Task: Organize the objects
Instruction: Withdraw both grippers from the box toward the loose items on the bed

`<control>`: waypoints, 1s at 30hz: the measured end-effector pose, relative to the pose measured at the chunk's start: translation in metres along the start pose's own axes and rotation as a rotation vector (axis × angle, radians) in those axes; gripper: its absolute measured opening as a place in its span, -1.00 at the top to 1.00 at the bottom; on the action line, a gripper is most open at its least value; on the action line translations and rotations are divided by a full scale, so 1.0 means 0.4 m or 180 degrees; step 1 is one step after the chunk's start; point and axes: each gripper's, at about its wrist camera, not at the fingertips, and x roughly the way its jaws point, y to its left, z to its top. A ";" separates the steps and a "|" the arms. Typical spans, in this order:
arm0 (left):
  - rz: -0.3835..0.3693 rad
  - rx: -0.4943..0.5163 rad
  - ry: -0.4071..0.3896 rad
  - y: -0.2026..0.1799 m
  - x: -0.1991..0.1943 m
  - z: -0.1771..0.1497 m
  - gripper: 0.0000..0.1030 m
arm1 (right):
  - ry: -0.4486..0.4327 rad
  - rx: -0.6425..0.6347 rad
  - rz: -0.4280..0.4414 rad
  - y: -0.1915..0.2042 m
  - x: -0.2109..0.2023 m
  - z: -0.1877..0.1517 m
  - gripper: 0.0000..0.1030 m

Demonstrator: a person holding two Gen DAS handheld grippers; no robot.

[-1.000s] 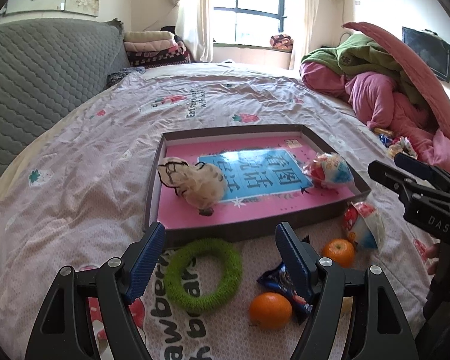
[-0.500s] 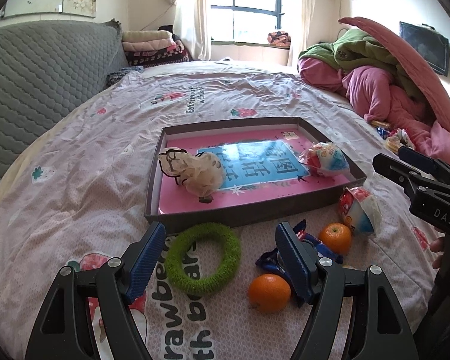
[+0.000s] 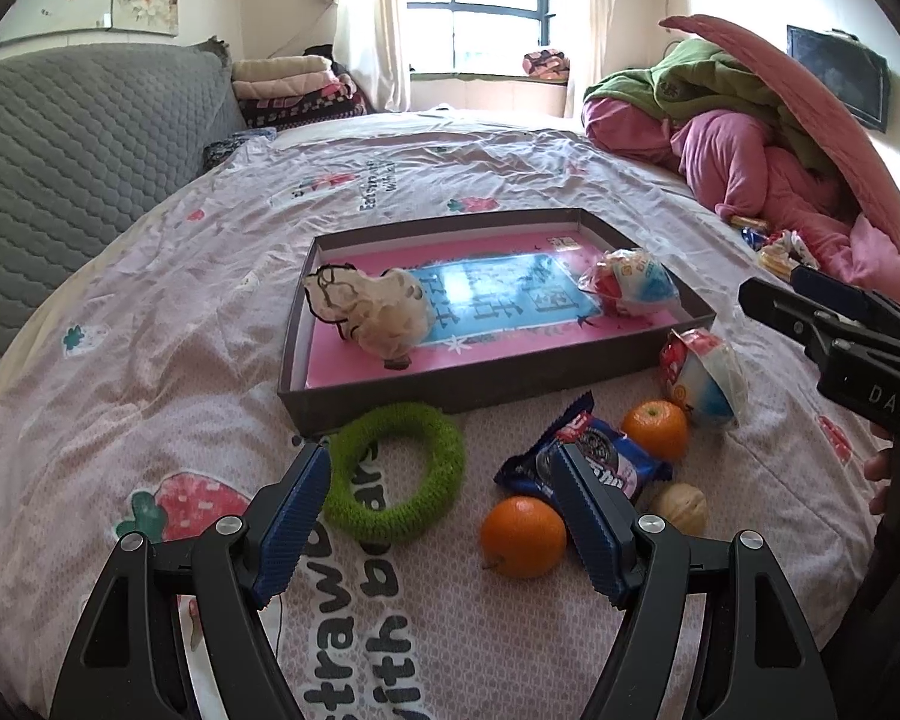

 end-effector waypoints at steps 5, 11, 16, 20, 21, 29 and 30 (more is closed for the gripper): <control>-0.0011 0.0010 0.0037 -0.003 0.000 -0.010 -0.49 | -0.0004 -0.0018 0.0004 0.004 -0.013 -0.007 -0.46; -0.0048 0.0058 0.0100 -0.014 -0.007 -0.035 -0.49 | -0.0011 -0.0062 0.0021 0.014 -0.025 -0.014 -0.46; -0.0062 0.0099 0.0138 -0.023 -0.009 -0.051 -0.49 | -0.0009 -0.0101 0.0054 0.027 -0.037 -0.022 -0.46; -0.0084 0.0122 0.0159 -0.026 -0.008 -0.056 -0.49 | 0.0007 -0.0151 0.0107 0.044 -0.047 -0.034 -0.46; -0.0092 0.0117 0.0166 -0.026 -0.008 -0.056 -0.49 | 0.0014 -0.0163 0.0121 0.048 -0.049 -0.037 -0.46; -0.0107 0.0094 0.0195 -0.024 -0.008 -0.059 -0.49 | 0.0106 -0.0189 0.0193 0.073 -0.049 -0.059 -0.46; -0.0106 0.0090 0.0196 -0.023 -0.007 -0.059 -0.49 | 0.0114 -0.0196 0.0200 0.075 -0.049 -0.062 -0.46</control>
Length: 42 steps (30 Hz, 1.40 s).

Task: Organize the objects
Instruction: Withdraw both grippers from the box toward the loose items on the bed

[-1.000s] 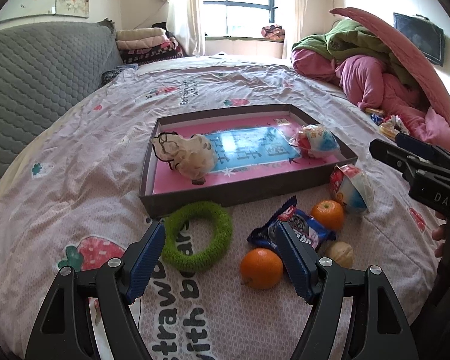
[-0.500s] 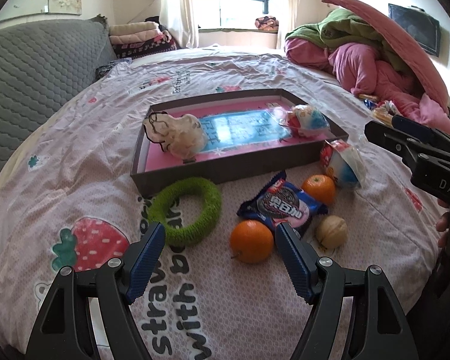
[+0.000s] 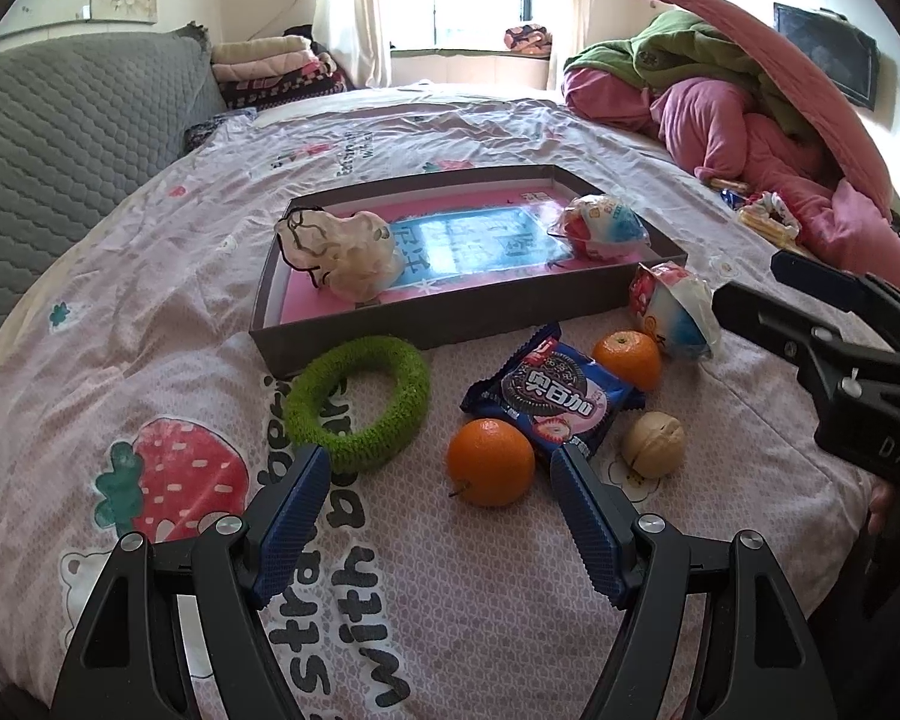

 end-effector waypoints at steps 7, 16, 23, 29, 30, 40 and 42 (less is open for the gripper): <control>-0.0029 -0.0042 0.0046 0.003 0.005 -0.005 -0.49 | 0.0071 -0.0043 0.0039 0.023 -0.002 -0.019 -0.46; -0.0037 -0.0067 0.0085 0.007 0.008 -0.012 -0.49 | 0.0192 -0.0071 0.0086 0.043 0.000 -0.048 -0.46; -0.0059 -0.0091 0.0109 0.010 0.005 -0.018 -0.49 | 0.0267 -0.0089 0.0124 0.057 0.000 -0.066 -0.46; -0.0080 -0.0093 0.0116 0.009 0.000 -0.021 -0.49 | 0.0294 -0.0102 0.0133 0.061 -0.004 -0.074 -0.46; -0.0084 -0.0097 0.0121 0.009 -0.001 -0.022 -0.49 | 0.0297 -0.0101 0.0135 0.062 -0.004 -0.075 -0.46; -0.0158 -0.0163 0.0171 0.013 -0.003 -0.029 -0.49 | 0.0375 -0.0110 0.0164 0.075 -0.004 -0.092 -0.46; -0.0182 -0.0182 0.0215 0.015 0.003 -0.031 -0.49 | 0.0388 -0.0119 0.0171 0.078 -0.003 -0.095 -0.46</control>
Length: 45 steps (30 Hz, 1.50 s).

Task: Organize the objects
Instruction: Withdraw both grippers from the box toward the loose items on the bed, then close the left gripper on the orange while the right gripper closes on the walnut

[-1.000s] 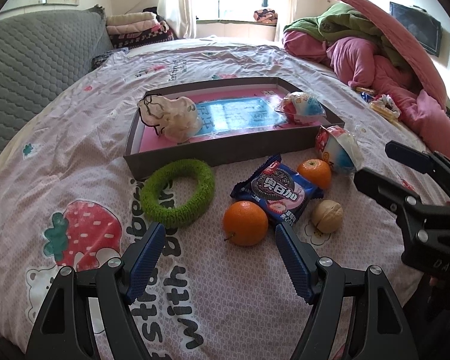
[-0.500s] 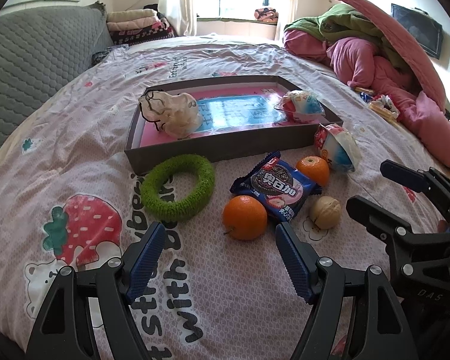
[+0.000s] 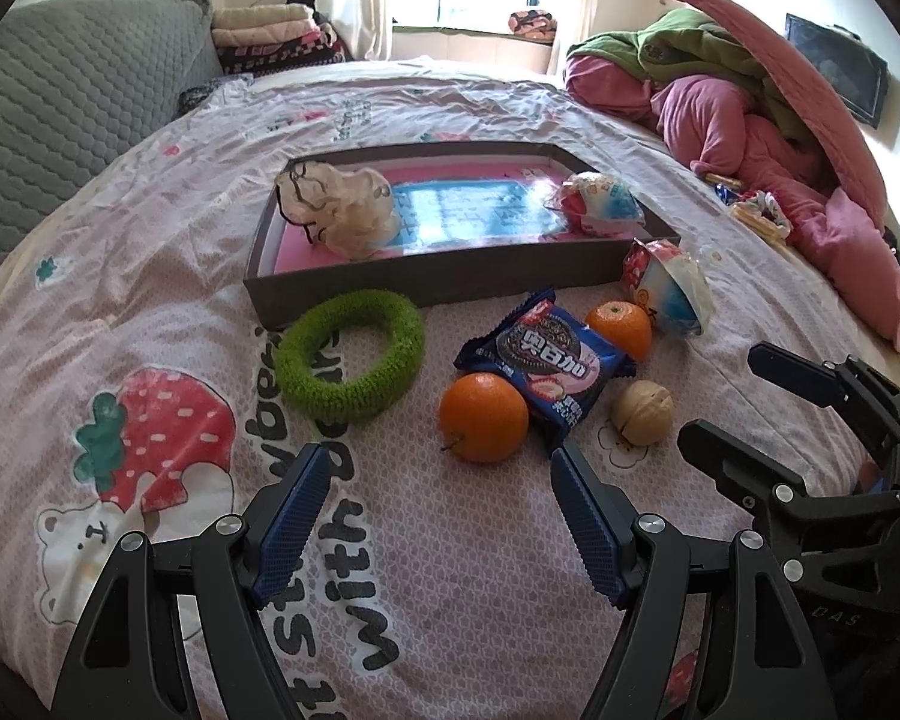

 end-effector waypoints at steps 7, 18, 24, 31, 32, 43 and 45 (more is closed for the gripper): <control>-0.0054 -0.0036 0.0126 0.003 0.018 -0.011 -0.49 | 0.0079 -0.0023 0.0022 0.010 0.010 -0.009 -0.46; -0.0151 -0.0189 0.0248 0.025 0.054 -0.022 -0.49 | 0.0189 0.0017 0.0010 0.003 0.029 -0.019 -0.46; -0.0157 -0.0230 0.0213 0.035 0.066 -0.019 -0.49 | 0.0202 -0.0014 -0.0017 0.009 0.036 -0.022 -0.46; -0.0231 -0.0221 0.0172 0.033 0.079 -0.010 -0.49 | 0.0236 -0.0026 -0.0053 0.011 0.053 -0.027 -0.46; -0.0236 -0.0219 0.0164 0.033 0.081 -0.009 -0.49 | 0.0241 -0.0033 -0.0059 0.012 0.055 -0.028 -0.46; -0.0288 -0.0278 0.0125 0.041 0.102 0.005 -0.43 | 0.0291 -0.0005 -0.0079 0.007 0.070 -0.032 -0.46; -0.0301 -0.0273 0.0116 0.038 0.106 0.010 -0.41 | 0.0292 -0.0012 -0.0082 0.007 0.073 -0.032 -0.46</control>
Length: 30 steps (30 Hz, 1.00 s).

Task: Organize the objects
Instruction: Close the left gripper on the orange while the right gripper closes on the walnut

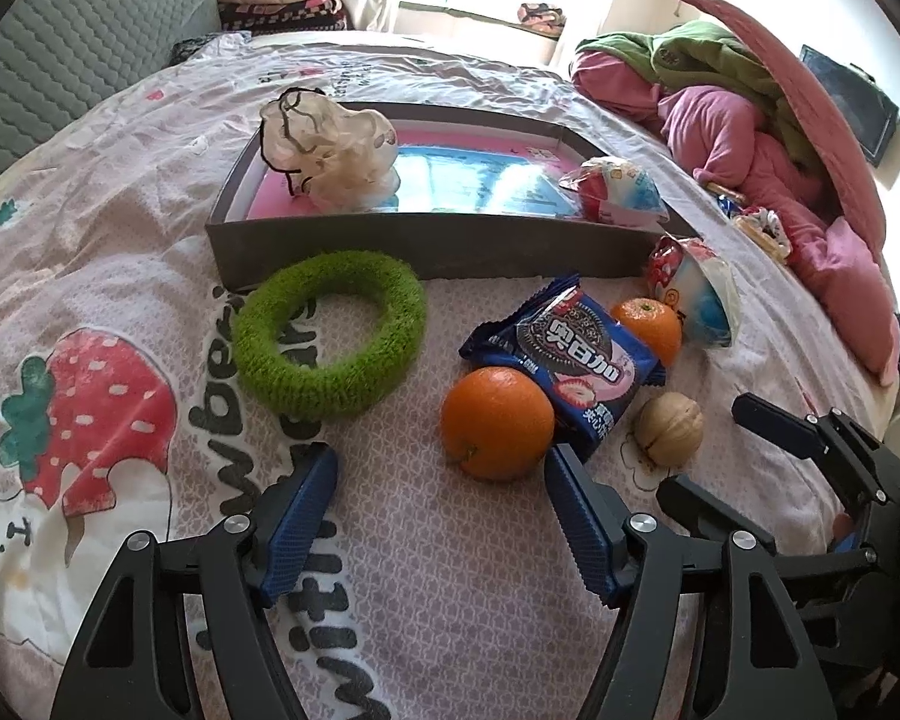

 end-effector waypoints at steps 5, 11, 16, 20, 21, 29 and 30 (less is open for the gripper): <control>-0.0032 0.0033 -0.0014 -0.011 0.011 0.008 -0.25 | 0.0019 -0.0012 -0.0003 0.002 0.012 0.001 -0.46; -0.0058 0.0070 -0.0028 -0.021 0.020 0.016 -0.14 | 0.0002 -0.0014 -0.0034 0.002 0.024 0.006 -0.46; -0.0116 0.0074 -0.0032 -0.020 0.026 0.023 -0.01 | 0.0000 -0.0004 -0.0038 0.001 0.029 0.009 -0.43; -0.0133 0.0118 -0.0024 -0.028 0.032 0.031 0.12 | -0.0006 -0.0010 -0.0047 0.000 0.036 0.014 -0.37; -0.0138 0.0133 -0.0026 -0.030 0.033 0.032 0.13 | -0.0007 -0.0007 -0.0045 -0.001 0.039 0.016 -0.37; -0.0138 0.0207 -0.0003 -0.040 0.043 0.028 0.14 | -0.0005 0.0018 -0.0009 -0.006 0.052 0.025 -0.28; -0.0130 0.0232 -0.0001 -0.043 0.046 0.027 0.14 | -0.0008 0.0016 -0.0007 -0.006 0.052 0.024 -0.27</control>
